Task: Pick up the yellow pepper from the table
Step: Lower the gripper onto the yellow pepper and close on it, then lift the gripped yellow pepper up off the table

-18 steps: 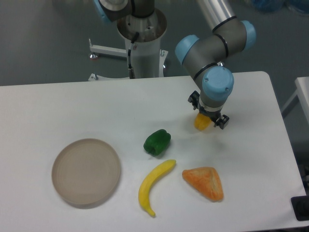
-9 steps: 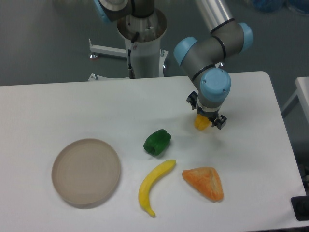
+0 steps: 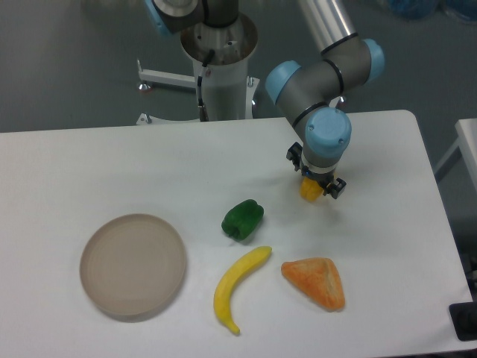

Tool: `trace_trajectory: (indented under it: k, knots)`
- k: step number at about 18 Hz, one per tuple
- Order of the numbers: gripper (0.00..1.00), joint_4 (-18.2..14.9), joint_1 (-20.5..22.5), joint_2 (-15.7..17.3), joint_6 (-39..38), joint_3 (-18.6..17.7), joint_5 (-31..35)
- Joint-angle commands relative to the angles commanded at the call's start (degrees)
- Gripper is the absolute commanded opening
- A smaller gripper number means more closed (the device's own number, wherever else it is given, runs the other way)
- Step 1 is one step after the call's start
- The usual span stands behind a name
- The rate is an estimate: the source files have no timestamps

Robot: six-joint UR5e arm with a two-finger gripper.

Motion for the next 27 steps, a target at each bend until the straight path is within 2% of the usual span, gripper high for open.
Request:
trace_trajectory:
  k: [4, 9, 19, 21, 27]
  knots:
    - [0.36, -0.09, 0.18, 0.18, 0.0, 1.22, -0.09]
    - [0.37, -0.53, -0.17, -0.34, 0.09, 6.4, -0.78]
    - [0.37, -0.62, -2.72, -7.11, 0.0, 19.85, -4.39]
    - [0.37, -0.62, -3.34, -8.08, 0.0, 21.17, -4.39]
    - [0.37, -0.53, -3.51, -8.78, 0.0, 21.62, -4.39]
